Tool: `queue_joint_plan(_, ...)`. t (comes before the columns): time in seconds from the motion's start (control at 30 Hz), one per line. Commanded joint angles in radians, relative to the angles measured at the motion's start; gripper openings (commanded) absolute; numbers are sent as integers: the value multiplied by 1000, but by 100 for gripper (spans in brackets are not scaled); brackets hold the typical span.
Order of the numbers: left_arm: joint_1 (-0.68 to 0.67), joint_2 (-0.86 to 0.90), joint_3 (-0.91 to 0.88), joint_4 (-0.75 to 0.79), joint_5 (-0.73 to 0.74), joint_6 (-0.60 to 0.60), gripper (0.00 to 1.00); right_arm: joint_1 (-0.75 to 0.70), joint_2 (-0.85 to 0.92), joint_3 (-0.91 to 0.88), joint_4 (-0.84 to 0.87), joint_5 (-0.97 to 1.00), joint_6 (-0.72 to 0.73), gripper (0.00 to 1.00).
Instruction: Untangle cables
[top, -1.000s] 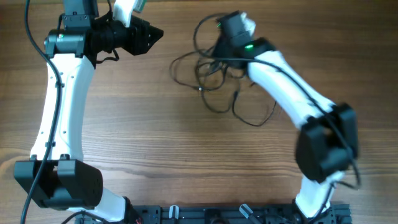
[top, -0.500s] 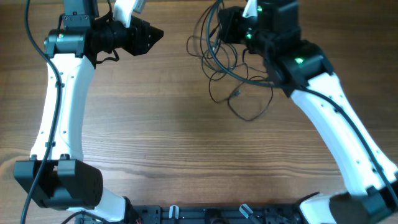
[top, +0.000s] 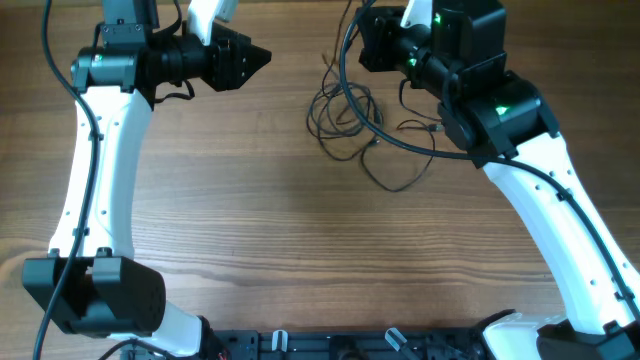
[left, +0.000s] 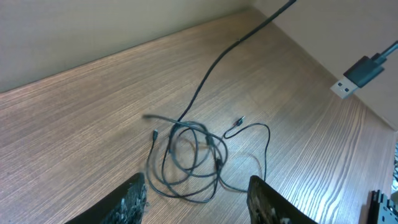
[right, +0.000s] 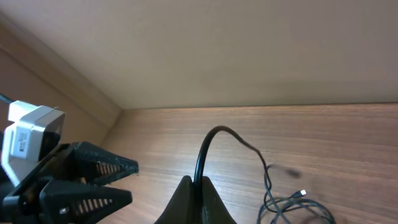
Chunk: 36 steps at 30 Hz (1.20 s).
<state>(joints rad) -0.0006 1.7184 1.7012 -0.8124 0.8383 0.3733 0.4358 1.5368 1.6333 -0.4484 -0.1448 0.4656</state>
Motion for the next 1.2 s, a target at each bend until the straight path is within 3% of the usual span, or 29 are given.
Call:
queue_joint_plan(0.0,2,-11,14,-2,30,17,54,1,-9,19,-13,104,-19,4)
queue_joint_plan(0.33,2,-11,14,-2,30,17,54,1,12,19,-174,436,-31,4)
queue_joint_plan(0.7,3,-11,14,-5,27,16,55,-19,115,14,-249,518,-127,7)
queue_joint_plan(0.8,3,-11,14,-9,24,16,55,-20,146,14,-264,519,-153,24)
queue_joint_plan(0.9,3,-11,14,-14,13,16,56,-22,171,13,-275,515,-152,49)
queue_joint_plan(1.0,3,-11,14,-23,-2,16,56,-22,186,7,-283,510,-152,57)
queue_joint_plan(1.17,3,-11,14,-50,-3,16,56,-22,197,7,-311,343,-229,61)
